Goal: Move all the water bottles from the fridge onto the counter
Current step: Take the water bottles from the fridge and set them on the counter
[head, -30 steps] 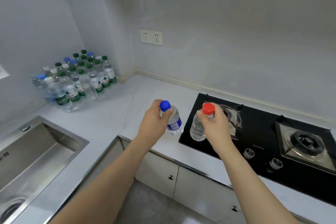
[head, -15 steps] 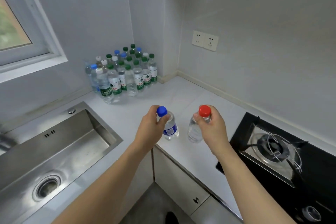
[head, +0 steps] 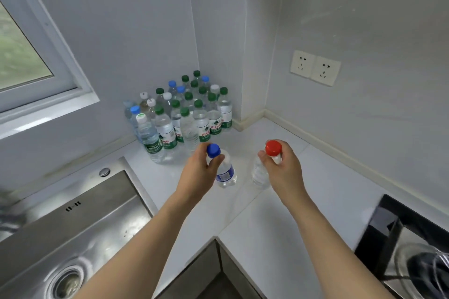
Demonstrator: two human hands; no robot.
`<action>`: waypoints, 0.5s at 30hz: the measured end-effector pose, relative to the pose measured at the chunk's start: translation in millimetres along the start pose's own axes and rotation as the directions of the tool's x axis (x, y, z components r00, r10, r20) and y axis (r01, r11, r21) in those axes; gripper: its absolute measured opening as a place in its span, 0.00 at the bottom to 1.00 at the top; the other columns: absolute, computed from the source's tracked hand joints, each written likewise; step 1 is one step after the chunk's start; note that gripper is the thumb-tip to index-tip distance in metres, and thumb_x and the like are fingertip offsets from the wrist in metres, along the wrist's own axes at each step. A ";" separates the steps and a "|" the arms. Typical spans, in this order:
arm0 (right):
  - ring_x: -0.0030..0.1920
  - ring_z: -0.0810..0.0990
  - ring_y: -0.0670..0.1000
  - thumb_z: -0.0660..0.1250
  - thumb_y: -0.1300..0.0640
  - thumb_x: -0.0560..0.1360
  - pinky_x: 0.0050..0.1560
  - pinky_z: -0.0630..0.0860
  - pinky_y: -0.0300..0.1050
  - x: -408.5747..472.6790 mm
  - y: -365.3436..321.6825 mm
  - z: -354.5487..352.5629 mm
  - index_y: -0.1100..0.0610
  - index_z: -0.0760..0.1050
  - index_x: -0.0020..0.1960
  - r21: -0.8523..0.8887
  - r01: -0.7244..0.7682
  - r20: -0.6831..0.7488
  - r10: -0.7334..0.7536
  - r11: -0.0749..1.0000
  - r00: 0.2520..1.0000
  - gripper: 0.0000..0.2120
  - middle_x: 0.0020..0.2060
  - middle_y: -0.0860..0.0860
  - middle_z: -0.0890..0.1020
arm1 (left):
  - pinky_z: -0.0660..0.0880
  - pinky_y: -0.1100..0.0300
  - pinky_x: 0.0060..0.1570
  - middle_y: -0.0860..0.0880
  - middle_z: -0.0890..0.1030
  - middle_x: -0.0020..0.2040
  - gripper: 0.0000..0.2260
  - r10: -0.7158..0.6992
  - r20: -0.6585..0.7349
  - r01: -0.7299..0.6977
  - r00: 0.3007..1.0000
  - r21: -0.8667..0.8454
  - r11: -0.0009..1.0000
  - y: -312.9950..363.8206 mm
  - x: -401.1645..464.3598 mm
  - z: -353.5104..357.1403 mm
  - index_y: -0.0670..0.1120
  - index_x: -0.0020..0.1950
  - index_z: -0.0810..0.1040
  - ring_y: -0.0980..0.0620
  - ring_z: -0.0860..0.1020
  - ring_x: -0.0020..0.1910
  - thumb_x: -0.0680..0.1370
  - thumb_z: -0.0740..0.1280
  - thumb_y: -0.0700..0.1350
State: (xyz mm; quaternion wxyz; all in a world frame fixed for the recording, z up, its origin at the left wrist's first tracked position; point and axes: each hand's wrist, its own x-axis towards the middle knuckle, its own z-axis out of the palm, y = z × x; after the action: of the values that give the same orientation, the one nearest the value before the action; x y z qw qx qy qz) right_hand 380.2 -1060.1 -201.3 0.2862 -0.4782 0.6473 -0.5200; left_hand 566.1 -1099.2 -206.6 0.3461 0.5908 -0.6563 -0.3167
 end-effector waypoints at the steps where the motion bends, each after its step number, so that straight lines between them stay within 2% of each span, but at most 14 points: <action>1: 0.51 0.76 0.48 0.70 0.56 0.76 0.53 0.68 0.37 5.6 1.2 3.5 0.51 0.74 0.53 -0.004 0.002 0.002 -0.002 1.000 1.000 0.08 0.49 0.47 0.79 | 0.72 0.54 0.41 0.51 0.77 0.45 0.07 -0.002 0.001 0.002 1.000 0.000 1.000 -3.0 4.7 -1.3 0.50 0.55 0.72 0.48 0.74 0.42 0.79 0.65 0.49; 7: 0.48 0.75 0.45 0.70 0.56 0.76 0.47 0.67 0.28 52.1 7.3 61.5 0.51 0.74 0.52 -0.035 -0.011 0.108 0.015 0.999 0.994 0.08 0.47 0.45 0.79 | 0.75 0.49 0.45 0.49 0.79 0.47 0.08 -0.073 -0.025 0.074 0.997 0.030 0.997 -41.1 55.0 -25.0 0.50 0.56 0.72 0.46 0.76 0.44 0.79 0.65 0.50; 11: 0.48 0.75 0.38 0.70 0.55 0.75 0.45 0.66 0.23 72.5 6.6 103.3 0.50 0.73 0.52 -0.055 -0.028 0.189 0.038 0.998 0.981 0.08 0.48 0.44 0.78 | 0.75 0.48 0.45 0.50 0.78 0.46 0.07 -0.102 -0.044 0.103 0.994 0.021 0.994 -66.9 81.5 -40.9 0.50 0.55 0.71 0.46 0.76 0.44 0.79 0.65 0.50; 15: 0.47 0.74 0.37 0.70 0.56 0.76 0.45 0.65 0.23 96.5 4.0 152.5 0.45 0.72 0.48 -0.087 -0.018 0.276 0.041 0.996 0.960 0.08 0.48 0.44 0.78 | 0.77 0.46 0.47 0.51 0.79 0.46 0.08 -0.148 -0.059 0.150 0.987 0.029 0.988 -98.6 113.5 -62.7 0.51 0.55 0.72 0.47 0.77 0.44 0.78 0.66 0.51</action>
State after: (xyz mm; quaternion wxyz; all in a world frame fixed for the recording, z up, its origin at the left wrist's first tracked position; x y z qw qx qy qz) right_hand 474.7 -1209.5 -237.8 0.3615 -0.5482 0.6291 -0.4160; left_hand 665.8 -1222.5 -243.7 0.3299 0.6527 -0.6054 -0.3139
